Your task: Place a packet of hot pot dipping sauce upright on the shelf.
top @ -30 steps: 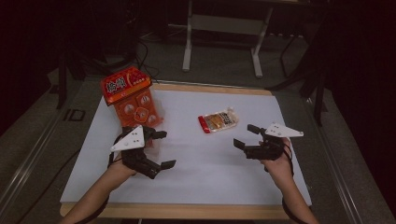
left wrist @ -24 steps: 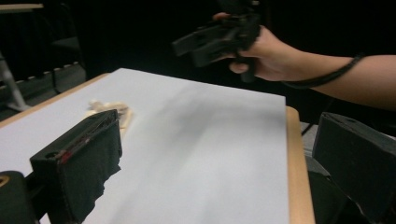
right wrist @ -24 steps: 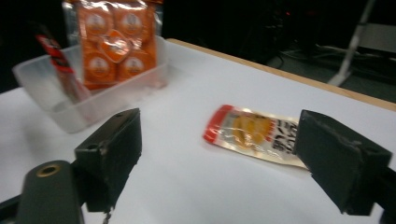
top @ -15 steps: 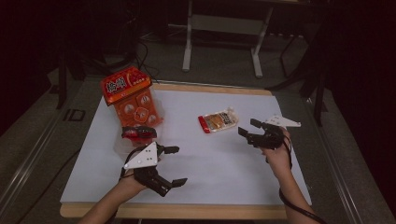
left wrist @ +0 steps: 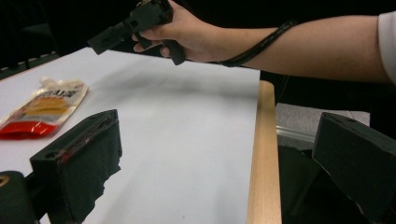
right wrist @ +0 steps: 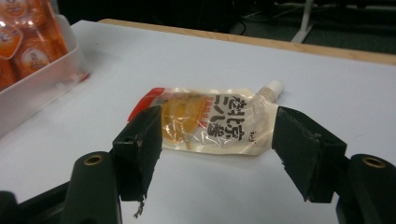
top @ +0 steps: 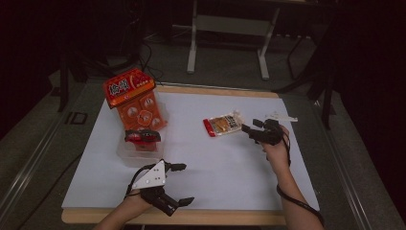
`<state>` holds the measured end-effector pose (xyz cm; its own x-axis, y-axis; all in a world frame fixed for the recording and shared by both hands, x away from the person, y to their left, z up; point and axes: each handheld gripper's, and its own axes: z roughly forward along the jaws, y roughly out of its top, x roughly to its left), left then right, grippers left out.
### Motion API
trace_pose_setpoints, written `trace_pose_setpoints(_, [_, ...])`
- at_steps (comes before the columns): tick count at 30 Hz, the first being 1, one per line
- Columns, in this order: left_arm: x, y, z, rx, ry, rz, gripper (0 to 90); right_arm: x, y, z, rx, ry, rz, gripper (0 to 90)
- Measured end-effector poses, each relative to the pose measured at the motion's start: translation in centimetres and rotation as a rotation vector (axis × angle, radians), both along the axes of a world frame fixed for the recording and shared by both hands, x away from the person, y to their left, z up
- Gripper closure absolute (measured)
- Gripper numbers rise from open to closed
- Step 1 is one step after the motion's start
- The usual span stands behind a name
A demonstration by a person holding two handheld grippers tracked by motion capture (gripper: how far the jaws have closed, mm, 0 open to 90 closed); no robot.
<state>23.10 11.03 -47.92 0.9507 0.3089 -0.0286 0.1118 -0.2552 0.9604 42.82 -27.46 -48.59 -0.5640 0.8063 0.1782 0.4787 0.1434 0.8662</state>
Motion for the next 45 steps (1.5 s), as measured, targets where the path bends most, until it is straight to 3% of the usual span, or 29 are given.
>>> trace_pose_setpoints(12, [-1.1,1.2,-0.3,-0.014,0.002,0.027,1.7,2.9,0.4,-1.8,0.029,0.072,-0.084,34.4])
trace_pose_setpoints(22, [-1.4,1.4,-0.7,0.000,0.005,0.037,1.7,4.8,1.0,-3.2,0.013,0.142,-0.145,37.1])
trace_pose_setpoints(32, [-1.5,1.5,-0.6,0.001,-0.001,0.039,1.7,5.6,1.3,-4.3,0.010,0.188,-0.170,40.0])
trace_pose_setpoints(41, [-1.4,1.5,-0.7,0.004,0.004,0.037,1.7,5.9,2.0,-5.3,0.016,0.232,-0.160,44.7])
trace_pose_setpoints(43, [-1.4,1.5,-0.8,0.007,0.005,0.039,1.7,6.0,2.0,-5.3,0.036,0.238,-0.168,46.8])
trace_pose_setpoints(45, [-1.4,1.5,-0.8,0.007,0.007,0.038,1.7,6.0,2.0,-5.3,0.033,0.242,-0.192,54.8])
